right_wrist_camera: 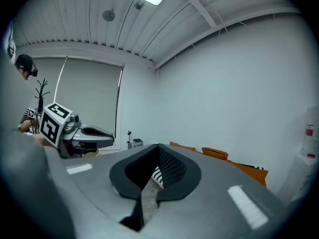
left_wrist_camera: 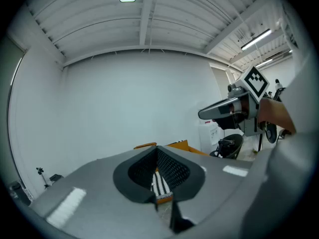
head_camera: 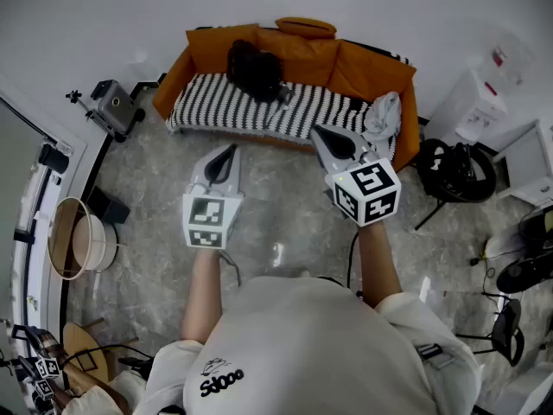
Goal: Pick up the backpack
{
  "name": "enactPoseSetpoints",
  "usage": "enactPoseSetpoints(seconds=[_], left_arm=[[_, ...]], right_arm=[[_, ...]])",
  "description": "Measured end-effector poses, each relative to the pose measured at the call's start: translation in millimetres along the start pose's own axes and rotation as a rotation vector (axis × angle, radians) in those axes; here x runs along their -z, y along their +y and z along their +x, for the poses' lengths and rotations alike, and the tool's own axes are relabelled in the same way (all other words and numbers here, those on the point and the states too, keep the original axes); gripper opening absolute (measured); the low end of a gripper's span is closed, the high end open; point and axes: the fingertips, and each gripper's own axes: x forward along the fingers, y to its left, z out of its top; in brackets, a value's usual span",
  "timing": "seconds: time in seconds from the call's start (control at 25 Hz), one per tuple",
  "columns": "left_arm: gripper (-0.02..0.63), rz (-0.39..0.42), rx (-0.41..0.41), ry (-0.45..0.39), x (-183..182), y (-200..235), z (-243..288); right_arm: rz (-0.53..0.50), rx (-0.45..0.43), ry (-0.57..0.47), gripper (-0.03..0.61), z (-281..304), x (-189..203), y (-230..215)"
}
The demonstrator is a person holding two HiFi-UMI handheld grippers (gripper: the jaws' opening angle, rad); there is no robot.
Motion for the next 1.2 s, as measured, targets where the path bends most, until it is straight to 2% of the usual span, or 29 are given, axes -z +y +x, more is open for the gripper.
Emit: enactPoseSetpoints(seconds=[0.16, 0.32, 0.6, 0.84, 1.2], left_arm=[[0.01, 0.002, -0.009, 0.006, -3.0, -4.7, 7.0], [0.009, -0.012, -0.028, 0.009, -7.6, -8.9, 9.8], [0.01, -0.016, -0.087, 0.02, -4.6, -15.8, 9.0], [0.011, -0.067, -0.162, 0.051, 4.9, -14.5, 8.1], [0.011, -0.046, -0.118, 0.072, 19.8, 8.3, 52.3]], right_arm=[[-0.003, 0.004, 0.002, 0.003, -1.1, -0.3, -12.1], [0.043, 0.027, -0.014, 0.003, -6.5, -2.3, -29.5], [0.046, -0.024, -0.022, 0.003, -16.3, 7.0, -35.9], [0.051, -0.044, -0.005, 0.003, -25.5, 18.5, -44.6], [0.04, -0.087, 0.055, 0.003, 10.3, 34.7, -60.9]])
